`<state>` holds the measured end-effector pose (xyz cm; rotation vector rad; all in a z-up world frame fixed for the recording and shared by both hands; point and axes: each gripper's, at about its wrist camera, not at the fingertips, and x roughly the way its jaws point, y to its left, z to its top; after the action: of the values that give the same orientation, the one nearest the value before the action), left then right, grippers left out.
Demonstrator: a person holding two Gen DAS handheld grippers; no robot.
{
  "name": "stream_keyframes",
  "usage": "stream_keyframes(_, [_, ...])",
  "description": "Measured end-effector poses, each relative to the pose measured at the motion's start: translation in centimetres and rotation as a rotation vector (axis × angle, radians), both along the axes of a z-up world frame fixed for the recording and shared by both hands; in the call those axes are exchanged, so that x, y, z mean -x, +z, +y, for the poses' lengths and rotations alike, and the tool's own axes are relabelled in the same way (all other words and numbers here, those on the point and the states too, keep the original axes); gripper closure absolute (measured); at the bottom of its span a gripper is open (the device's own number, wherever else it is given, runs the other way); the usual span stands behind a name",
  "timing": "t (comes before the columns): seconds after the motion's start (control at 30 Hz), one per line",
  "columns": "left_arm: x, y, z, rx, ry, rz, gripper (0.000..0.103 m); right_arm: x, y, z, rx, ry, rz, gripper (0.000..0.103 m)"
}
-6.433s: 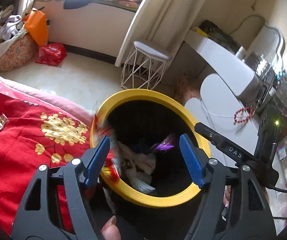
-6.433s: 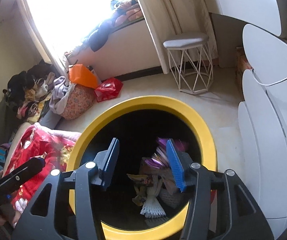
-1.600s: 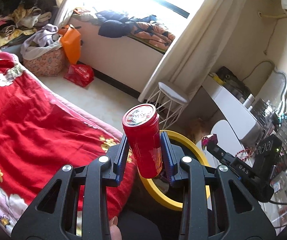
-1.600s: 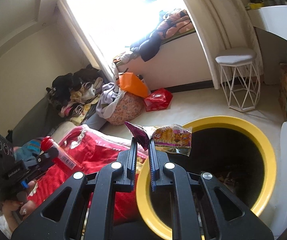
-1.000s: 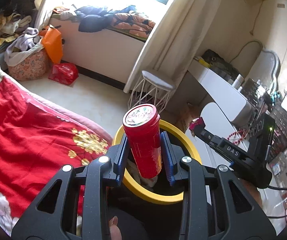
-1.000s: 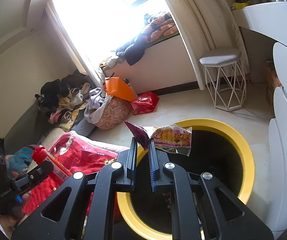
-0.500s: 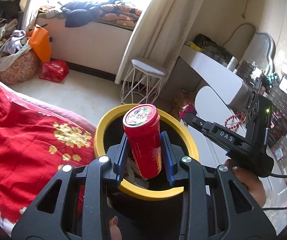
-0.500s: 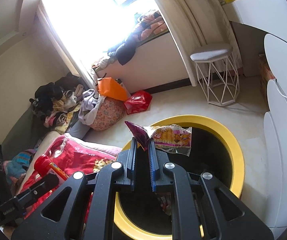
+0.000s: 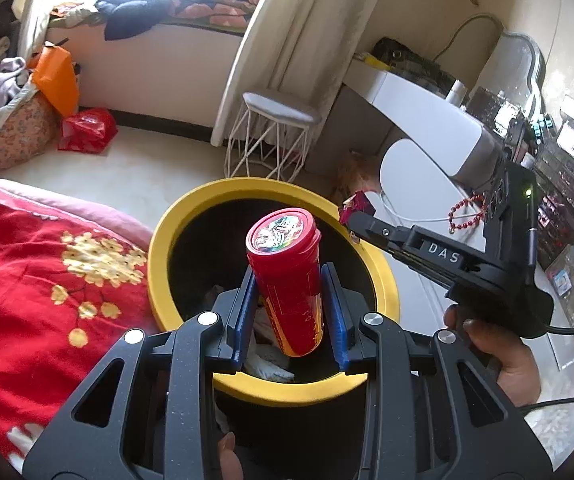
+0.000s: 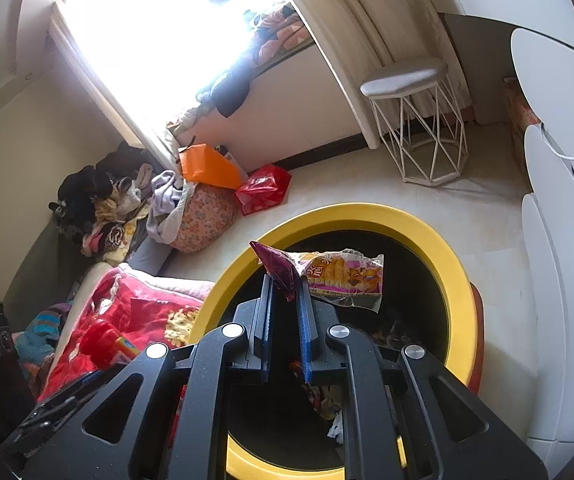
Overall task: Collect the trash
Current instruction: 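Lower both tools into the bin and open them to drop can and bag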
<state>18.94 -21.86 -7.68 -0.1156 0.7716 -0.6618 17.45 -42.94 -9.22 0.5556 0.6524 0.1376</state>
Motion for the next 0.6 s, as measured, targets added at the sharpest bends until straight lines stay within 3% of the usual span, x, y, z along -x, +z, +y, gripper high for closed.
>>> stream_keyframes(0.43, [-2.2,-2.4,-1.7,-0.043,-0.013,0.062,0.077,-0.2,-0.2,-0.4,0.001,-0.008,0.006,0.089])
stream_keyframes(0.57, [-2.7,-2.6,-1.9,-0.058,-0.012,0.076,0.076,0.0,-0.2,-0.4,0.002,-0.018,0.009,0.084])
stream_keyframes(0.6, [-2.8,-2.6,-1.8,-0.060,-0.011,0.077,0.071,0.0,-0.2,-0.4,0.003,-0.021,0.009,0.081])
